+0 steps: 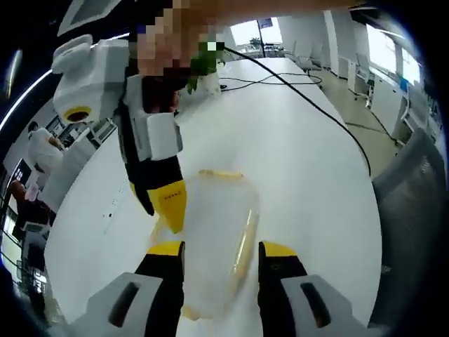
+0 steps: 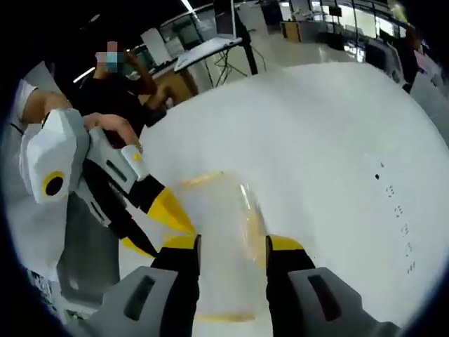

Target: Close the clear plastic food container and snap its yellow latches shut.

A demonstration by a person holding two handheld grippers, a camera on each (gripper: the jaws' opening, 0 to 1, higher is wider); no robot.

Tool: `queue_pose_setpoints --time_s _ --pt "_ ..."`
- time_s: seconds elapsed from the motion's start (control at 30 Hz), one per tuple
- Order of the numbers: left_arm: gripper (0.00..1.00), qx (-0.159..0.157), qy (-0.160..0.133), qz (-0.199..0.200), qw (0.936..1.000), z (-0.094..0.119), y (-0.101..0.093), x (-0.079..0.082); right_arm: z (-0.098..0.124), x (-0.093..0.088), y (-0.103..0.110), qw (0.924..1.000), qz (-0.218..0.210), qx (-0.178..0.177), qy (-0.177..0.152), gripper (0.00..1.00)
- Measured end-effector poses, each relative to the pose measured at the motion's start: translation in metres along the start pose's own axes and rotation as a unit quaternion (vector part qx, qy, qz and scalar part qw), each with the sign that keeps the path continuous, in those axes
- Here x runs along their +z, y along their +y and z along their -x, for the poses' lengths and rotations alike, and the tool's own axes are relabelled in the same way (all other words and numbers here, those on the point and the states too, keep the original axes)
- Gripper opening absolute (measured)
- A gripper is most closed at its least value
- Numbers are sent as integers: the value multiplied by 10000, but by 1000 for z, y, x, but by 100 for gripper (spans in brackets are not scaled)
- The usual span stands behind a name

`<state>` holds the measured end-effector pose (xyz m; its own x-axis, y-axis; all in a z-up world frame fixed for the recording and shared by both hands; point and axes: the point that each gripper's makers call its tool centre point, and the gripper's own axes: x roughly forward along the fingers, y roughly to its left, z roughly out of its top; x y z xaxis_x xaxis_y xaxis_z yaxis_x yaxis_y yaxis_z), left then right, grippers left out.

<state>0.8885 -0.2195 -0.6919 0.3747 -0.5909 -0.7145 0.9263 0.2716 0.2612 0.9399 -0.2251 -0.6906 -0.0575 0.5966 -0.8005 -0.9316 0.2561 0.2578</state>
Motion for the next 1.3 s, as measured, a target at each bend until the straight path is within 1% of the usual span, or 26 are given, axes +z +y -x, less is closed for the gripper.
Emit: queue_pose_setpoints --time_s 0.1,0.13,0.17,0.2,0.33,0.4,0.47,0.5,0.53,0.6,0.63,0.73,0.77,0.8,0.83,0.87,0.9,0.97,1.03,1.1,1.17,1.23,1.3 --pt "35 74 -25 103 9999 4 3 -3 3 -8 9 9997 160 -201 56 34" --pt "35 117 -46 199 9997 6 5 -4 5 -10 13 9995 182 -255 67 34" --pt "35 129 -61 242 9996 7 5 -5 5 -9 6 9994 200 -273 64 34" --pt "35 139 -61 298 9994 8 6 -6 6 -9 7 9993 217 -300 50 34" --pt "36 201 -91 380 9990 12 9 -8 11 -8 17 9986 261 -459 -72 35" --pt "36 232 -106 438 9987 13 12 -9 12 -6 16 9977 296 -572 -202 35" --pt "36 245 -118 541 9982 14 14 -11 14 -5 18 9961 237 -763 -382 36" --pt "36 262 -154 634 9975 15 16 -11 15 -4 21 9943 223 -878 -567 36" --pt "36 276 -185 706 9969 15 17 -12 15 -5 23 9933 188 -934 -660 36" --pt "35 320 -334 889 9950 17 20 -12 18 -10 26 9894 41 -1131 -908 36" --pt "35 423 -438 995 9932 17 24 -12 19 -14 27 9865 -21 -1277 -1028 36" --pt "35 546 -515 1121 9909 18 29 -16 23 -22 29 9796 -131 -1563 -1259 36" --pt "36 600 -597 1181 9894 18 31 -16 24 -26 32 9762 -244 -1650 -1389 36" --pt "36 613 -615 1196 9890 19 30 -17 25 -31 35 9728 -362 -1711 -1522 35" --pt "37 624 -626 1197 9889 19 30 -17 25 -33 37 9711 -392 -1739 -1590 35" --pt "37 652 -647 1182 9887 19 29 -18 26 -39 40 9690 -458 -1786 -1643 35" --pt "38 664 -655 1172 9887 19 28 -18 27 -42 41 9655 -587 -1845 -1742 34" --pt "38 683 -688 1167 9884 19 27 -19 27 -48 44 9634 -652 -1884 -1792 35" --pt "38 719 -703 1183 9879 18 26 -21 27 -54 46 9596 -717 -1987 -1858 35" --pt "38 782 -753 1250 9862 19 26 -22 29 -59 45 9535 -811 -2129 -1974 35" --pt "38 836 -832 1460 9822 19 26 -24 29 -63 44 9479 -919 -2225 -2086 36" --pt "38 906 -909 1711 9769 20 27 -28 27 -67 44 9450 -928 -2323 -2106 36" --pt "38 919 -927 1861 9738 19 27 -33 25 -72 42 9423 -973 -2394 -2129 37"
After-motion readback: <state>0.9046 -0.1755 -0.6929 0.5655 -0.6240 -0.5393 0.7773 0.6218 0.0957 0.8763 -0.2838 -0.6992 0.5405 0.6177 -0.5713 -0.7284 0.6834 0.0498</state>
